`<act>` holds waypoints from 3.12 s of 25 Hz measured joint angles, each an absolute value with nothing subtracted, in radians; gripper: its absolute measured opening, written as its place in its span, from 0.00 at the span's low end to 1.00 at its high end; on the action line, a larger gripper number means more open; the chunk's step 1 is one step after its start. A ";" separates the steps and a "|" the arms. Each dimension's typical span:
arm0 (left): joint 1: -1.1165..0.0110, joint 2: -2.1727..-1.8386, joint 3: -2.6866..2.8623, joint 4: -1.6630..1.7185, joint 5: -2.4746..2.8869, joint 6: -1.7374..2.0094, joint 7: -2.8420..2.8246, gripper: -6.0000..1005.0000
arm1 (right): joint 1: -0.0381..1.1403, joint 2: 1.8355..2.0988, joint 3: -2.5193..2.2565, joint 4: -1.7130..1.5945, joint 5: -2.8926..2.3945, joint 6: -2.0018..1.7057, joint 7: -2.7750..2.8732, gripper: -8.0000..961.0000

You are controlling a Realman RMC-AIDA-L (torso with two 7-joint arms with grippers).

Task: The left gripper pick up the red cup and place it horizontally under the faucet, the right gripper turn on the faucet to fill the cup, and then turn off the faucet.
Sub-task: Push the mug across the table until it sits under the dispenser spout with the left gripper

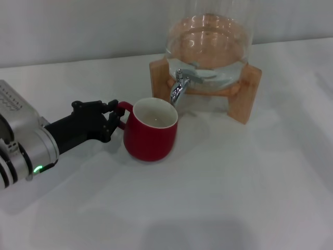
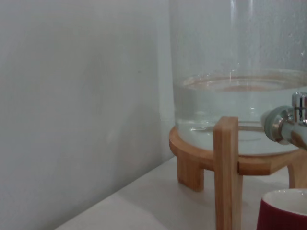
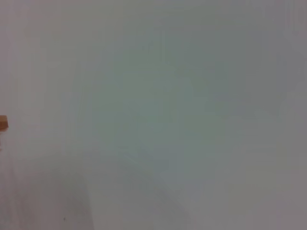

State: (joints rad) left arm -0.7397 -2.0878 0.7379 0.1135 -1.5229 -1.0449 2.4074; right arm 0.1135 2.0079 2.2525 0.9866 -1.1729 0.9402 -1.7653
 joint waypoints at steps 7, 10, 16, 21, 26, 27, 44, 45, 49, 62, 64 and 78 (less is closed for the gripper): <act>-0.766 -2.088 0.757 0.112 -1.523 -1.023 2.401 0.17 | 0.115 2.008 2.254 0.986 -1.172 0.940 -1.766 0.66; -0.781 -2.088 0.791 0.110 -1.523 -1.013 2.375 0.17 | 0.115 2.008 2.253 0.986 -1.171 0.941 -1.766 0.66; -0.795 -2.088 0.816 0.111 -1.523 -1.012 2.349 0.17 | 0.115 2.008 2.252 0.986 -1.170 0.943 -1.766 0.66; -0.806 -2.086 0.850 0.117 -1.523 -1.008 2.325 0.17 | 0.115 2.008 2.252 0.986 -1.170 0.944 -1.767 0.66; -0.823 -2.085 0.891 0.126 -1.523 -0.992 2.294 0.17 | 0.113 2.008 2.251 0.986 -1.162 0.947 -1.773 0.66; -0.826 -2.084 0.898 0.130 -1.523 -0.989 2.288 0.17 | 0.111 2.008 2.251 0.986 -1.161 0.949 -1.774 0.66; -0.836 -2.082 0.916 0.166 -1.510 -0.964 2.251 0.16 | 0.107 2.008 2.256 0.977 -1.159 0.959 -1.775 0.66; -0.836 -2.082 0.918 0.166 -1.510 -0.961 2.250 0.16 | 0.107 2.008 2.256 0.977 -1.159 0.959 -1.775 0.66; -0.836 -2.083 0.935 0.166 -1.510 -0.956 2.249 0.16 | 0.106 2.008 2.256 0.977 -1.159 0.960 -1.775 0.66; -0.836 -2.086 0.988 0.166 -1.502 -0.921 2.224 0.12 | 0.108 2.008 2.257 0.977 -1.160 0.963 -1.775 0.66; -0.835 -2.087 0.988 0.170 -1.503 -0.920 2.224 0.12 | 0.108 2.008 2.256 0.977 -1.160 0.963 -1.776 0.66; -0.827 -2.088 0.982 0.189 -1.510 -0.919 2.224 0.13 | 0.109 2.008 2.258 0.973 -1.149 0.963 -1.789 0.66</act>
